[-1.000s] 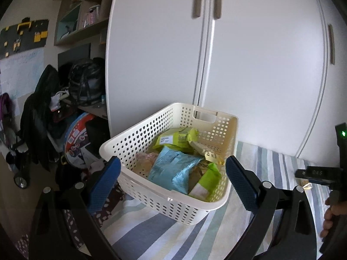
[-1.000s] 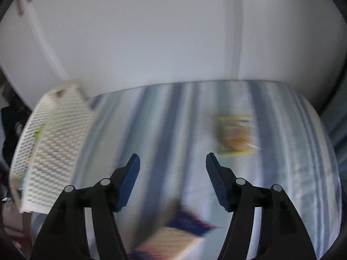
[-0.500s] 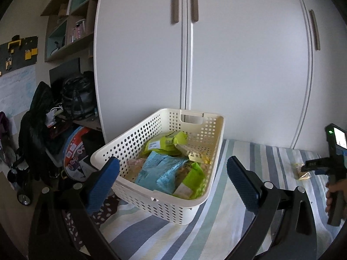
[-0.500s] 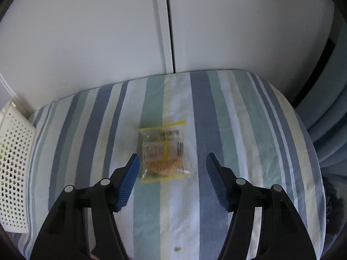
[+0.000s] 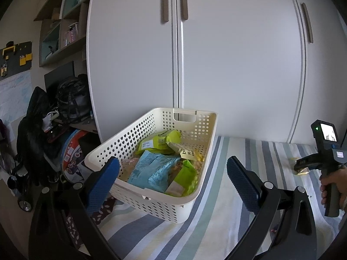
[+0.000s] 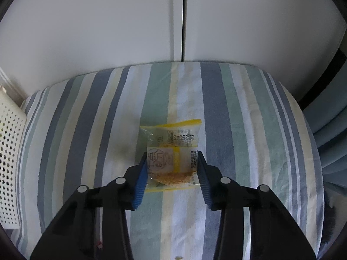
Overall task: Organize snacks
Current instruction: 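Grasp the clear cookie bag with the right tool while left grasps the cracker pack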
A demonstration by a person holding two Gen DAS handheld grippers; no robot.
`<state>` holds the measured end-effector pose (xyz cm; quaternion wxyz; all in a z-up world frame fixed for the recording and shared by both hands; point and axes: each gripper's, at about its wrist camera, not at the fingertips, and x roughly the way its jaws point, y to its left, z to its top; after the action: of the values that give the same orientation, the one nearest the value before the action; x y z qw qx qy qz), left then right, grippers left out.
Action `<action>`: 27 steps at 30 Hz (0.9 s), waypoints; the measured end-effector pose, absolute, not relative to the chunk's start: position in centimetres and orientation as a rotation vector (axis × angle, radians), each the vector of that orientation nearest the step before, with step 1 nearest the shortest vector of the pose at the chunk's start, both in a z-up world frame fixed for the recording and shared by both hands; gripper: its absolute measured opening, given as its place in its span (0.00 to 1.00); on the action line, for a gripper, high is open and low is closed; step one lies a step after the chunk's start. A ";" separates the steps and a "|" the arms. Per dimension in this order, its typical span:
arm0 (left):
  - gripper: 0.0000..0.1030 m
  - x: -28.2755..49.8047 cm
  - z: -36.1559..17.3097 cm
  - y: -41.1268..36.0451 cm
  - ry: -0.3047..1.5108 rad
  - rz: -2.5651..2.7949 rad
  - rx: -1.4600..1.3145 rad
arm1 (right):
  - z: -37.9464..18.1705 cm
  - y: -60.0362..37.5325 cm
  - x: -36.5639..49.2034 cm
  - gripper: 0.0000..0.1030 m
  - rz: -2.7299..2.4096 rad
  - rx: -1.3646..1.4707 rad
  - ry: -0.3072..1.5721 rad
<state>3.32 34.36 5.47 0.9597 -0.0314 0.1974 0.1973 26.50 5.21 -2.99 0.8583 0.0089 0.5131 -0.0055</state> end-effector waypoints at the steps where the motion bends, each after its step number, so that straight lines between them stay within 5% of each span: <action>1: 0.97 3.3 5.5 34.3 0.401 0.398 -0.060 | -3.0 5.1 26.3 0.41 -0.005 0.023 1.078; 10: 0.97 3.9 4.9 32.0 0.421 0.308 0.001 | -2.4 2.2 22.6 0.40 0.051 0.139 1.066; 27: 0.97 11.3 1.5 22.1 0.898 -0.405 0.092 | -2.3 -1.9 19.4 0.40 0.098 0.338 1.017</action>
<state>11.32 22.11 1.53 0.8801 0.0441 0.4309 -0.1943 19.42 -1.92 -2.35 0.8587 0.1610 0.4843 0.0468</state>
